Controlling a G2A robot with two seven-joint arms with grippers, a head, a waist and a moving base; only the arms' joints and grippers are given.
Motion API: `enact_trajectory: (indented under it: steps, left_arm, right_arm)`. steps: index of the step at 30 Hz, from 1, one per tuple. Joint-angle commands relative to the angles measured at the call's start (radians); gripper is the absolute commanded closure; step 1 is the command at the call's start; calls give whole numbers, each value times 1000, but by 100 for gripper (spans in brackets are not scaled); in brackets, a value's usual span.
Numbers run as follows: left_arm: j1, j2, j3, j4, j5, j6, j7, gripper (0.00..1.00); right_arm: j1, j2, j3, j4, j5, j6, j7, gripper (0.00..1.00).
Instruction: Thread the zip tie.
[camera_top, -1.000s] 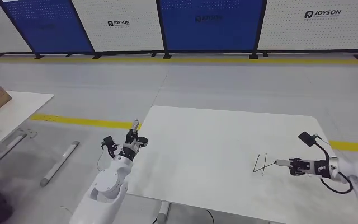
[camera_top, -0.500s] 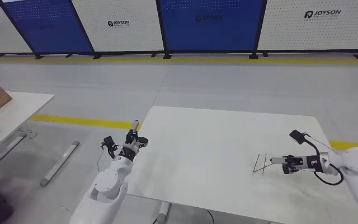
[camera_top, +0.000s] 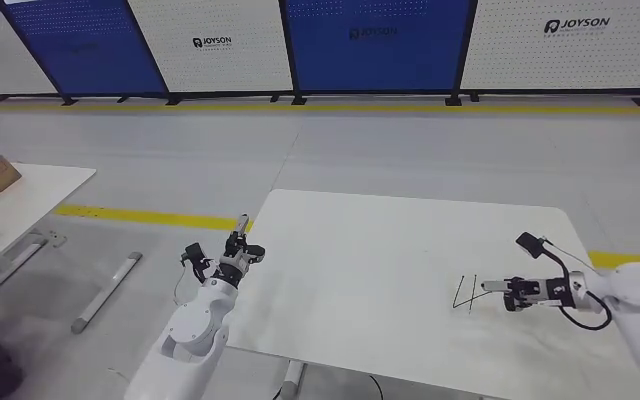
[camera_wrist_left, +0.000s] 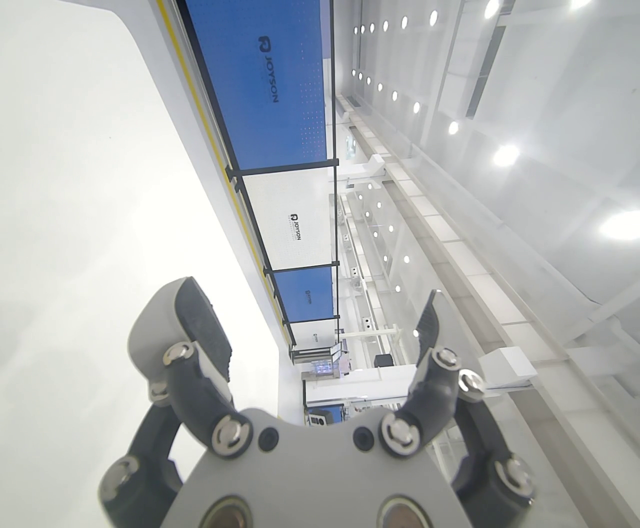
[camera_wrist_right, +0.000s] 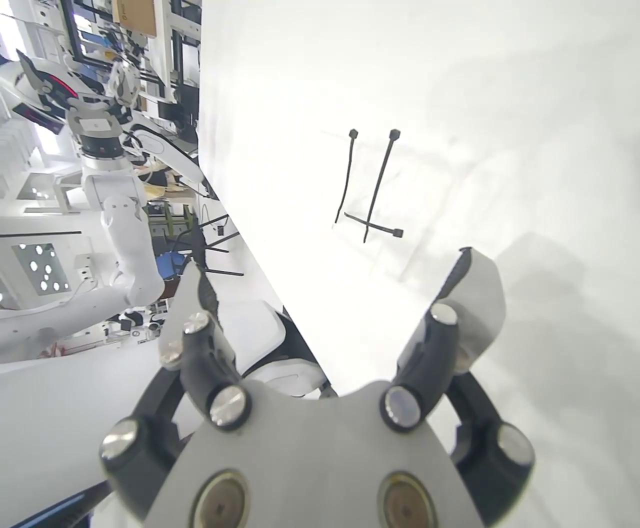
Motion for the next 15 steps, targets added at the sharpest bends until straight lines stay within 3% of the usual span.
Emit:
enact_trajectory:
  steps: [1, 8, 10, 12, 13, 15]
  left_arm:
    - [0, 0, 0, 0, 0, 0, 0, 0]
    - [0, 0, 0, 0, 0, 0, 0, 0]
    - [0, 0, 0, 0, 0, 0, 0, 0]
    - [0, 0, 0, 0, 0, 0, 0, 0]
    - [0, 0, 0, 0, 0, 0, 0, 0]
    - [0, 0, 0, 0, 0, 0, 0, 0]
  right_arm:
    - [8, -5, -8, 18, 9, 9, 5, 0]
    - [52, -30, -41, 124, 20, 6, 11, 0]
    - [62, -37, -51, 146, 15, 3, 5, 20]
    - [72, -44, -59, 173, 18, -4, 6, 50]
    - [76, -47, -63, 183, 19, -8, 8, 55]
    - [84, -53, -68, 205, 22, -19, 15, 55]
